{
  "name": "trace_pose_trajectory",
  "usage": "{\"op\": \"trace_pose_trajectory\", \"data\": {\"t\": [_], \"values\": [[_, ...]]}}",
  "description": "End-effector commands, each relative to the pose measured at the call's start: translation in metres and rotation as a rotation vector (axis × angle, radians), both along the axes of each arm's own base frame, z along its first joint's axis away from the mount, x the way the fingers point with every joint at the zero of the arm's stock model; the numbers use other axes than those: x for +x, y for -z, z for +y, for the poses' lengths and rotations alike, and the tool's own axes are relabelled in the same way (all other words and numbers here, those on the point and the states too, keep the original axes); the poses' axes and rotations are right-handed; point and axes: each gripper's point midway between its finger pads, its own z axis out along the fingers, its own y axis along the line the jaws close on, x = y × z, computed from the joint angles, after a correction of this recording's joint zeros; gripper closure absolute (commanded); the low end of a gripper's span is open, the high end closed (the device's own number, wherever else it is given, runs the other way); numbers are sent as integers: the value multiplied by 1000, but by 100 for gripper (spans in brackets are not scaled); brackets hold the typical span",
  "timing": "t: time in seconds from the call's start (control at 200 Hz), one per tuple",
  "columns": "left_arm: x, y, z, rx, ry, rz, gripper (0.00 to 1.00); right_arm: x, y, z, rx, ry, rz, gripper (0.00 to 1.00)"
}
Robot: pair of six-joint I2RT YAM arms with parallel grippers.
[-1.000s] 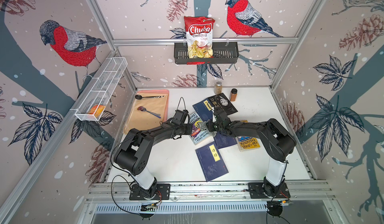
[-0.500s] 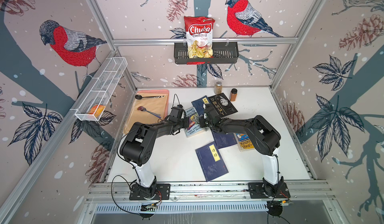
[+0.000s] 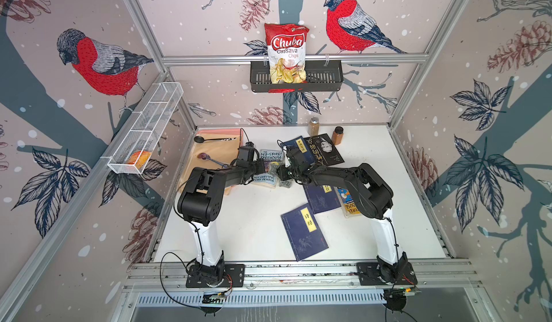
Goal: Wipe the cover of the book
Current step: Move the book to the center of the board, then place the cleaning item at the center of the board.
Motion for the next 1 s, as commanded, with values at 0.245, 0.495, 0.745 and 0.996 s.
{"op": "trace_pose_trajectory", "data": {"t": [0.245,0.495,0.745,0.996], "values": [[-48,18,19,108,-7,175,98,-3,0,0,-17,-63,-2,70],[-47,-12,-6,170,67,97,65,9,-51,-79,-45,85,-95,53],[-53,-40,-40,125,135,33,54,16,-50,-124,-52,160,-73,53],[-88,-47,-35,95,132,23,34,6,-47,-70,-14,45,-52,52]]}}
